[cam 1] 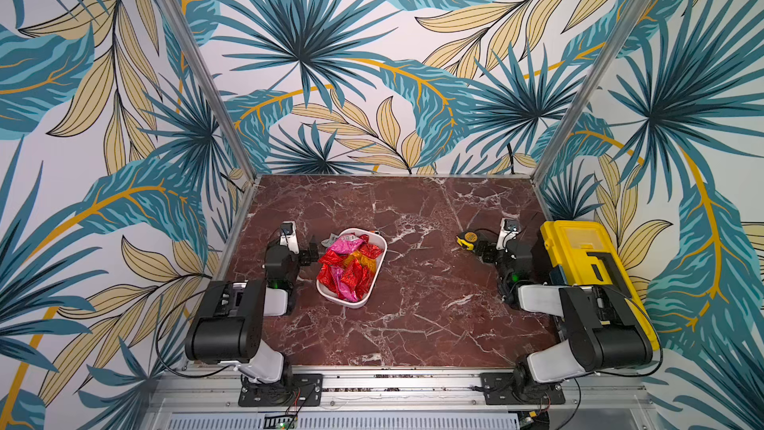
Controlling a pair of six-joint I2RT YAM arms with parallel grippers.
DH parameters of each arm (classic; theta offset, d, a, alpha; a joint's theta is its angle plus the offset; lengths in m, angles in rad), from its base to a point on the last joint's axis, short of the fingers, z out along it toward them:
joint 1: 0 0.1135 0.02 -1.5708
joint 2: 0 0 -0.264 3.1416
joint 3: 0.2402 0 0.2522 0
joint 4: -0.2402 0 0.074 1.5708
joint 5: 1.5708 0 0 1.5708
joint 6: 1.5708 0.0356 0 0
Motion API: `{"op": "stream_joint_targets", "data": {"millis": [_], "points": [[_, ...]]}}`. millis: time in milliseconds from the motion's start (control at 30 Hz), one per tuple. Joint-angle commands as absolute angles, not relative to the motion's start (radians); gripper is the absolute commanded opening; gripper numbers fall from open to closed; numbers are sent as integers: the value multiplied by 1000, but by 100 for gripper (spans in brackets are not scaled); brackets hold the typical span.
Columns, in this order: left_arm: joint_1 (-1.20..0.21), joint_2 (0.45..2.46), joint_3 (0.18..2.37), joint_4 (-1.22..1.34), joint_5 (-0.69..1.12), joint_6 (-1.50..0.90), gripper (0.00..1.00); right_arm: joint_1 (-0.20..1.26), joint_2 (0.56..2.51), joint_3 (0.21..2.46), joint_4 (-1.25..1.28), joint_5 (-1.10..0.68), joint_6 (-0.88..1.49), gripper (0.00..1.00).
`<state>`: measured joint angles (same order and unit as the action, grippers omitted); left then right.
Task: Take the tea bags out of the storage box
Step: Pick up the tea bag from the storage box.
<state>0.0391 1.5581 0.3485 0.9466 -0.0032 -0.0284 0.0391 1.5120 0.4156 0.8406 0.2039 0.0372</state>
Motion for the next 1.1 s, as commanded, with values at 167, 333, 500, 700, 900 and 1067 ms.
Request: {"op": "stream_joint_targets", "data": {"millis": [167, 333, 500, 700, 900, 1067], "points": [[35, 1562, 374, 962, -5, -12, 100, 35, 1505, 403, 862, 196, 42, 99], [37, 1562, 374, 961, -8, -15, 100, 35, 1505, 403, 861, 196, 42, 99], [38, 1560, 372, 965, -5, -17, 100, 35, 1506, 406, 858, 196, 43, 99], [53, 1474, 286, 1059, -92, -63, 100, 44, 1300, 389, 713, 210, 36, 99], [55, 1180, 359, 638, -206, -177, 100, 43, 961, 561, 74, 302, 281, 99], [57, 1042, 542, 101, -248, -390, 100, 42, 806, 547, -49, 164, 437, 99]]}}
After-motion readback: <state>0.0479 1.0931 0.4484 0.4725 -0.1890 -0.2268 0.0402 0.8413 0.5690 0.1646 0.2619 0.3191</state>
